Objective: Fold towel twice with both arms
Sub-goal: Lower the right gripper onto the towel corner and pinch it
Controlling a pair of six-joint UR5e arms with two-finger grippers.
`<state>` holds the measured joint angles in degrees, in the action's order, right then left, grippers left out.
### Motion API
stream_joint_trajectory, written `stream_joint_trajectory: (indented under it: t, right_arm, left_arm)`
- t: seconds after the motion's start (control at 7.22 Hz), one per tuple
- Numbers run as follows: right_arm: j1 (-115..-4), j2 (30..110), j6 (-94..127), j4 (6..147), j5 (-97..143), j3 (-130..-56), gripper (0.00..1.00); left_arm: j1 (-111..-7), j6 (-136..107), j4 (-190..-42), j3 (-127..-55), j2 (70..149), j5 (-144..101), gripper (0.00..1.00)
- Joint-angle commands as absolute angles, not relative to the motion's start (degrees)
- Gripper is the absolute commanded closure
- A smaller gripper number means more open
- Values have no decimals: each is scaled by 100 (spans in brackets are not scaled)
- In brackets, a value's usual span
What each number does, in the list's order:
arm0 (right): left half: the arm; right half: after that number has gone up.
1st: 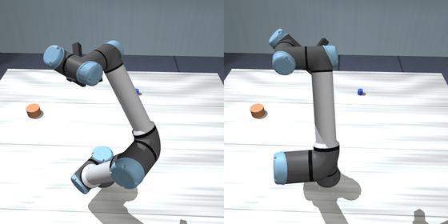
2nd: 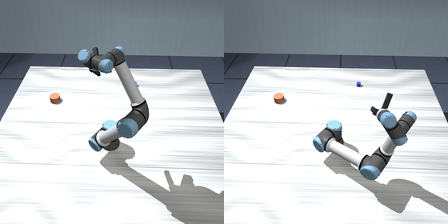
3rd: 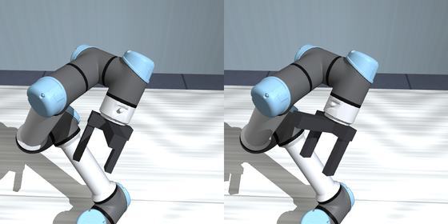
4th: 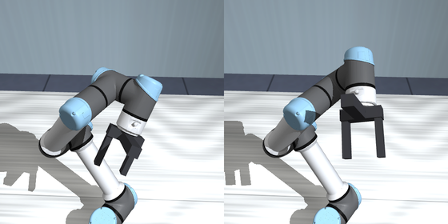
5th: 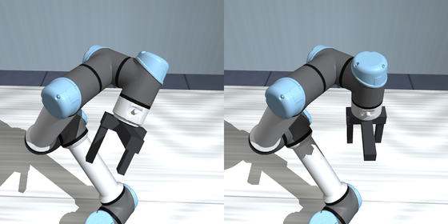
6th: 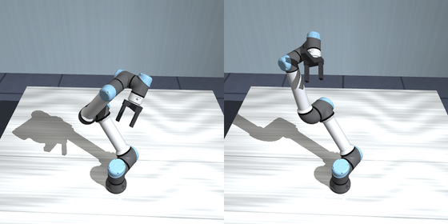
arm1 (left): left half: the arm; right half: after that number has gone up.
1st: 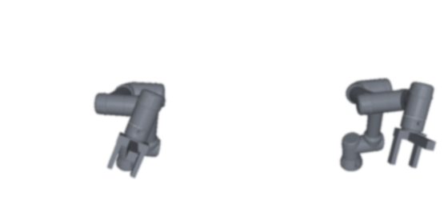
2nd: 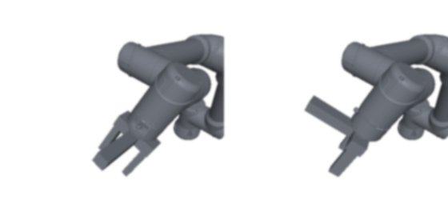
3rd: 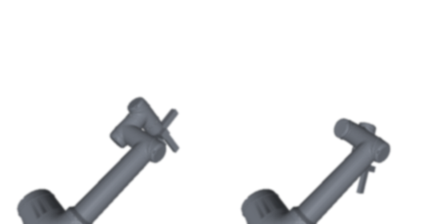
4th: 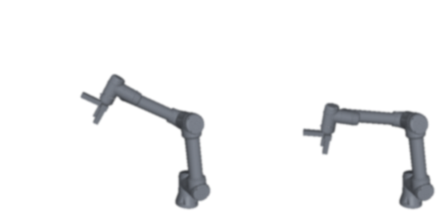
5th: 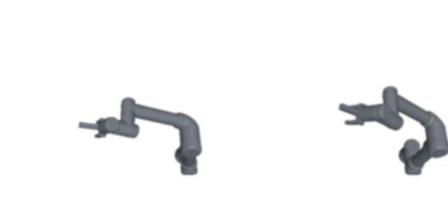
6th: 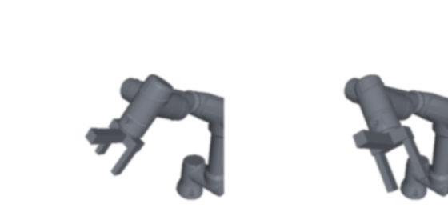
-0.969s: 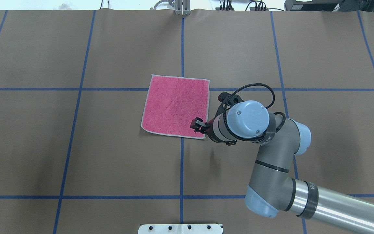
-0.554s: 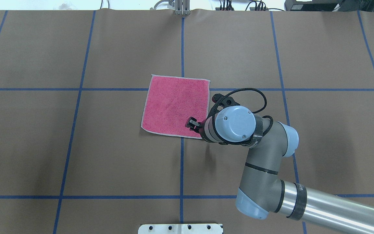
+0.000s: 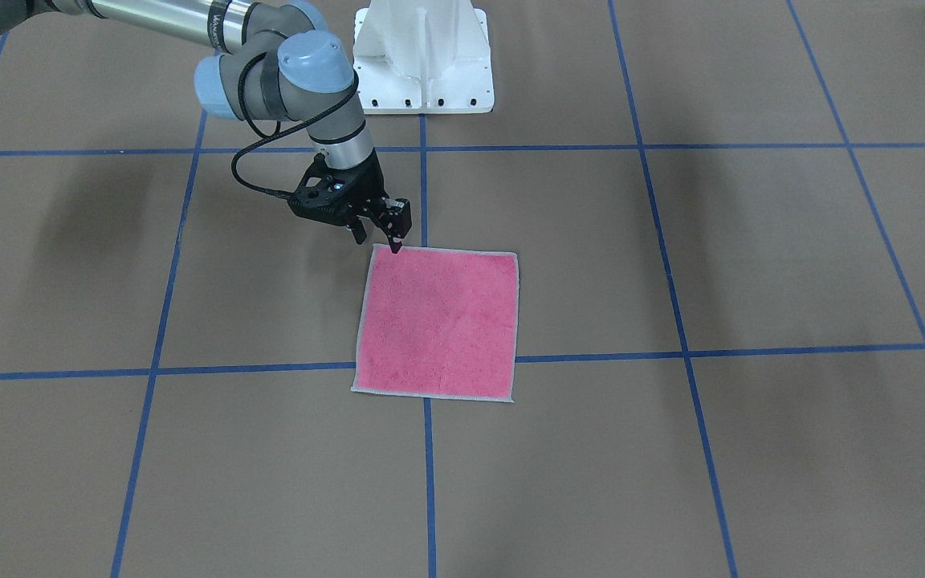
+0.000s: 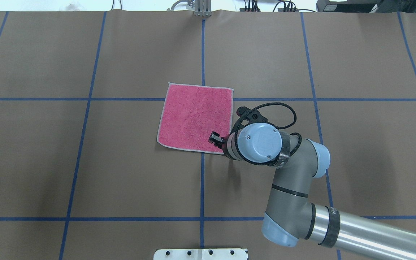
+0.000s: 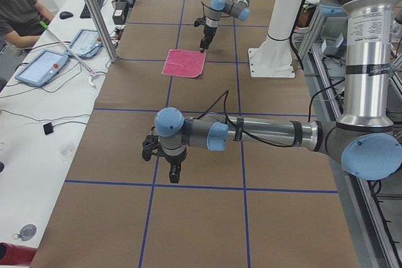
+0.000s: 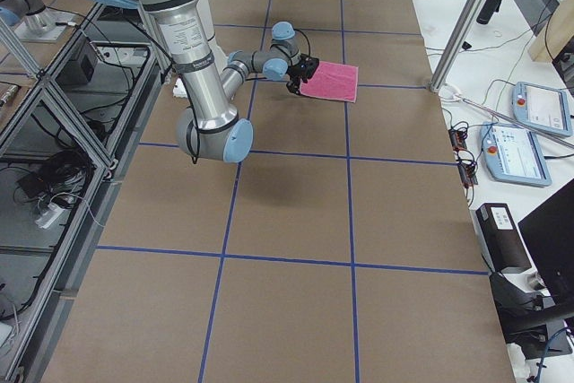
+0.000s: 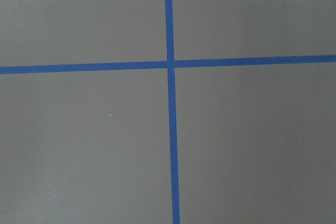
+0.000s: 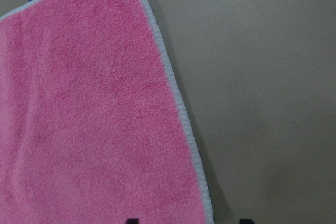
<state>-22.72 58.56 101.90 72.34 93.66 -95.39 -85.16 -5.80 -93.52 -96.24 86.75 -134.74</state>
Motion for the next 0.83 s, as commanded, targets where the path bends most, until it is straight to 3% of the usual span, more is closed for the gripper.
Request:
stream_joint_trajectory:
  t: [0.0,0.42,0.69]
  right_arm:
    - [-2259,5862,10195,7242,9360,-9536,37]
    - [-2232,5819,10187,7242,9360,-9413,38]
    - [-2224,5810,10195,7242,9360,-9413,47]
  left_arm:
    - [-8517,-580,-9352,-9624,8675,-13474,0]
    - [-8508,-571,-9352,-9615,8666,-13474,0]
    - [-8508,-571,-9352,-9615,8666,-13474,0]
